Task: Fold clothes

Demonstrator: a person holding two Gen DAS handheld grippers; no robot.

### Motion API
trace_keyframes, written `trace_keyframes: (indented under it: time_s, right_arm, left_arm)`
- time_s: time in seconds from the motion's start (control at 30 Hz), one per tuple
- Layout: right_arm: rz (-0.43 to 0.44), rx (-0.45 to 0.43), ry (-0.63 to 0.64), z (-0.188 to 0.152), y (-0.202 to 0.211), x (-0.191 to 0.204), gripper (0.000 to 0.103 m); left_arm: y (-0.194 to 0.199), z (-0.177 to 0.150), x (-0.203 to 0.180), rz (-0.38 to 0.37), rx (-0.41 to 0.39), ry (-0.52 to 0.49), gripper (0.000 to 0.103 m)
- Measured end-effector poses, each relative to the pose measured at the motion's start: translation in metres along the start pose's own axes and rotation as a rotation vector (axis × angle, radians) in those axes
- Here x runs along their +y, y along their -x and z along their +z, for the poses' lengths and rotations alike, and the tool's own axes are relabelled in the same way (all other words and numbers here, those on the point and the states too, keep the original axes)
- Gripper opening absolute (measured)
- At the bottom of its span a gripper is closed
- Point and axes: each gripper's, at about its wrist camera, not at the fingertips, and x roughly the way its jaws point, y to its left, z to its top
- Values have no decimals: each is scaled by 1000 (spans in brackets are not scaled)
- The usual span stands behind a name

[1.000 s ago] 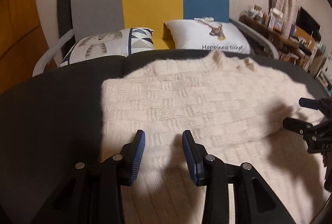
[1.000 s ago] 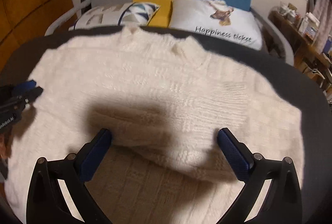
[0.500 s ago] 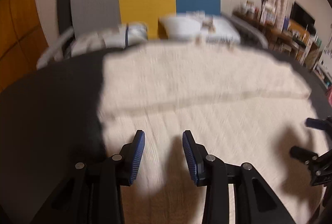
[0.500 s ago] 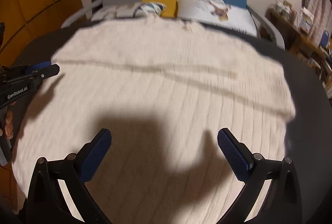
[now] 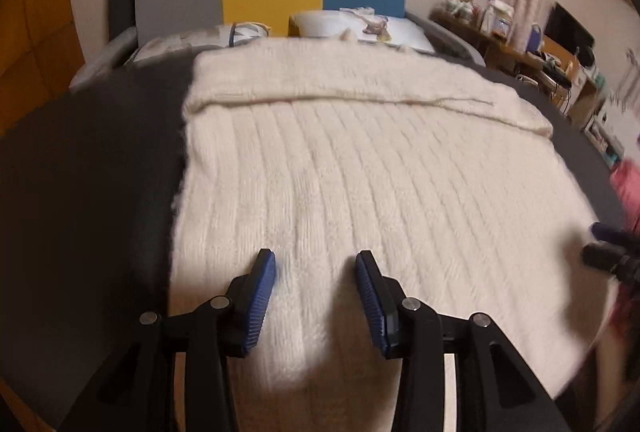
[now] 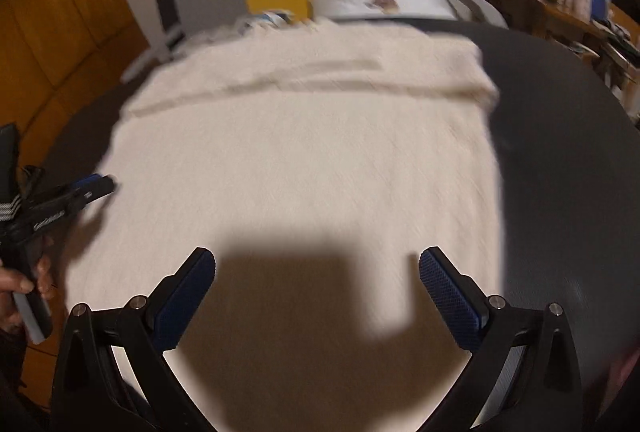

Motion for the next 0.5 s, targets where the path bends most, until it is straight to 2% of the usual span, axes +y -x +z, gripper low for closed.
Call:
trace_keyframes:
  time_s: [0.13, 0.2, 0.3, 0.4, 0.5]
  right_arm:
    - [30, -19, -30, -26, 10, -24, 103]
    - [45, -21, -46, -28, 14, -31, 103]
    - [107, -59, -138, -25, 31, -43, 103]
    - [193, -77, -132, -34, 45, -43, 103]
    - [271, -70, -126, -44, 50, -43, 103]
  left_arm:
    - [9, -25, -7, 4, -22, -33, 47]
    - [15, -19, -8, 7, 7, -22, 47]
    - [36, -22, -10, -29, -13, -15, 47]
    - [47, -40, -18, -25, -15, -64, 47]
    - [39, -56, -12, -36, -17, -63, 49]
